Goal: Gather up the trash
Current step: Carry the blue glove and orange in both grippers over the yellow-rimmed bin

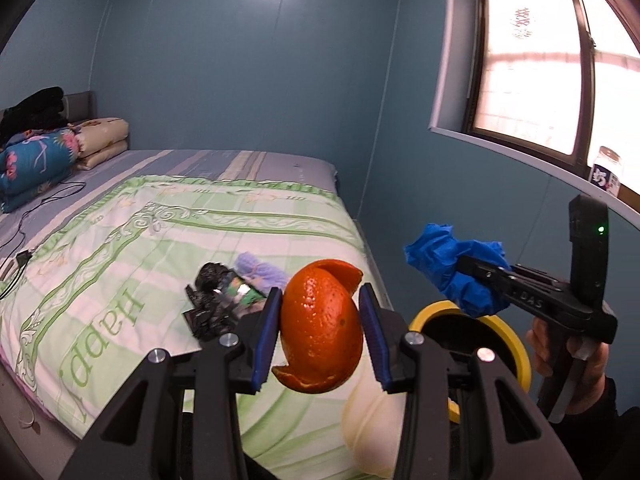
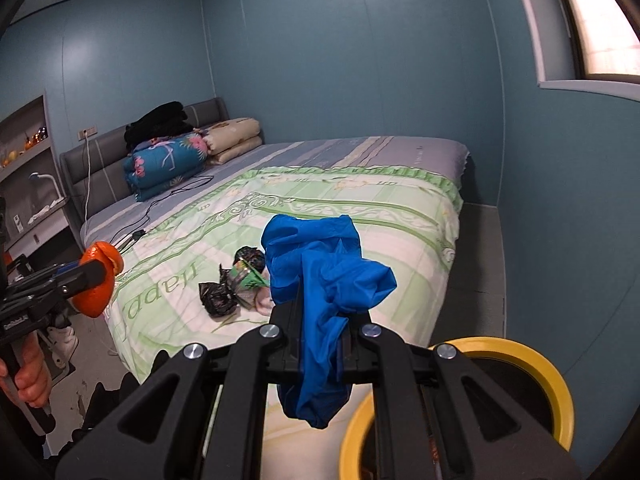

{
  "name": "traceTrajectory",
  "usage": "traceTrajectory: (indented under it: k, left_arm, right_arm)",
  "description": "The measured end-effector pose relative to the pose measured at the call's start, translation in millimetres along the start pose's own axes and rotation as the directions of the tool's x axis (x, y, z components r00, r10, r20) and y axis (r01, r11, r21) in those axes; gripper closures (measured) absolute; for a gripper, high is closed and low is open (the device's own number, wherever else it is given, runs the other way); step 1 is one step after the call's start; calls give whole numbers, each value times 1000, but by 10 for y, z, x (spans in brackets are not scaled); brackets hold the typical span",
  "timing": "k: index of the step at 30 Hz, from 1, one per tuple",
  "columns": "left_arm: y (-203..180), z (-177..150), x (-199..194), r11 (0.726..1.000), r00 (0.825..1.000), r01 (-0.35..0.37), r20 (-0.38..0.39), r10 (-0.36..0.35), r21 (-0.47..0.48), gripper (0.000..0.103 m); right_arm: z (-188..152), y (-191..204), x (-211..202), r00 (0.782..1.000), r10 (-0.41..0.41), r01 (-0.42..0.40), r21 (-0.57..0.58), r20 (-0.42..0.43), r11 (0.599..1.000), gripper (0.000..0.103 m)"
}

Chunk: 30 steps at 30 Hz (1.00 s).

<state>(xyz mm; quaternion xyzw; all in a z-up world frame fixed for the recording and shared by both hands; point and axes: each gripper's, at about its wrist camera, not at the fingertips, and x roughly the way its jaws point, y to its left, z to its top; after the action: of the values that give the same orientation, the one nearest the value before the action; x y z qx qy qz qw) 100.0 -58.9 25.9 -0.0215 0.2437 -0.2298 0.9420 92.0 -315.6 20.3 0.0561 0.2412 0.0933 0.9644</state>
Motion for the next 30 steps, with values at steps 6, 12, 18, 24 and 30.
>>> traceTrajectory:
  k: [6,12,18,24,30]
  left_arm:
    - [-230,23,3,998,999,44,-3,-44,33,66]
    - [-459,49,26,994,997,82,-4,-82,68,66]
    - [-669,83,95,988,994,114,-9,-113,106,66]
    - [-870,122,183,980,989,150,-18,-149,132,66]
    - [-1061,134,304,970,981,192,-33,-190,150,66]
  right_arm:
    - [-26,-154,-184,999,-40,39,13,32,999,94]
    - [-50,-354,-349,995,-83,81,41,51,996,94]
    - [-103,-538,-453,990,-132,129,64,51,990,94]
    - [-160,-716,-541,984,-170,164,98,52,982,94]
    - [-215,-875,-596,980,-196,188,136,48,973,94]
